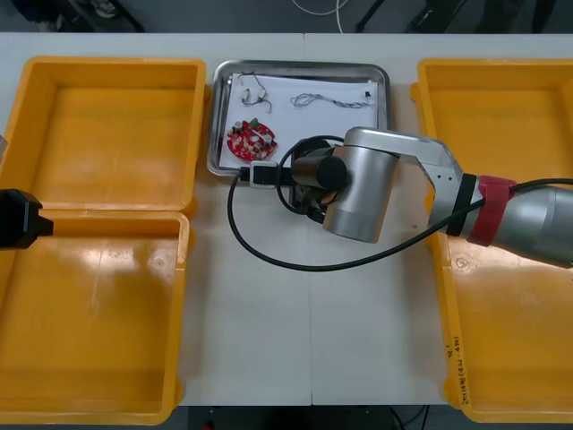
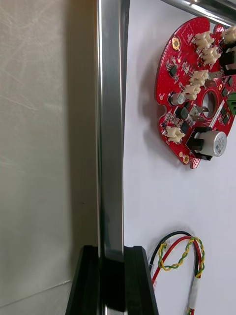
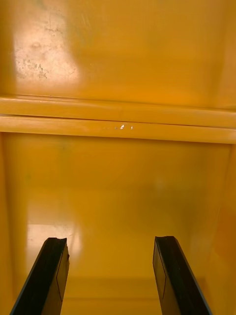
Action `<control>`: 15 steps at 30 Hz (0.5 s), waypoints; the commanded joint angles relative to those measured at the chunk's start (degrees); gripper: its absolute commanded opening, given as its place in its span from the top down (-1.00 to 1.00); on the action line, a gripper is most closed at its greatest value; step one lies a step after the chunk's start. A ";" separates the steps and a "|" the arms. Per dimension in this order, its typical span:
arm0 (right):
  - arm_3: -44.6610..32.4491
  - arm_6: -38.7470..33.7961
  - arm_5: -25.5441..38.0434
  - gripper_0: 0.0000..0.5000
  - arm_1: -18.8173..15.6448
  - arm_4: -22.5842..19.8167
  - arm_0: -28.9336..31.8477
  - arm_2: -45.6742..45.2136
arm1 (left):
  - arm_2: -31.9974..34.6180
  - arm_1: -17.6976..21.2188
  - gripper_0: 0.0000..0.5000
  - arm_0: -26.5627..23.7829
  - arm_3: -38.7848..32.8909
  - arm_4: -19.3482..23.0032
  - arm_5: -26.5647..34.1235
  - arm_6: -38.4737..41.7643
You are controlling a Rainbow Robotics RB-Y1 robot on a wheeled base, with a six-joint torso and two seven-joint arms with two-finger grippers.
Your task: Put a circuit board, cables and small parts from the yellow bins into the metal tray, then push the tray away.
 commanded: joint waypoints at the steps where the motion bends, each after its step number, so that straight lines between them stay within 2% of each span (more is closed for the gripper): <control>1: 1.98 2.58 -2.31 1.00 -2.16 -2.15 -2.43 -1.84 | 1.74 2.50 -1.00 1.18 -1.63 0.40 0.33 -5.11; 8: 4.18 3.63 -3.54 1.00 -2.24 -4.08 -3.49 -1.84 | 1.74 2.50 -1.00 1.18 -1.63 0.40 0.33 -5.11; 15: 5.41 4.16 -4.42 1.00 -2.07 -4.26 -4.28 -1.84 | 1.74 2.50 -1.00 1.18 -1.63 0.40 0.33 -5.11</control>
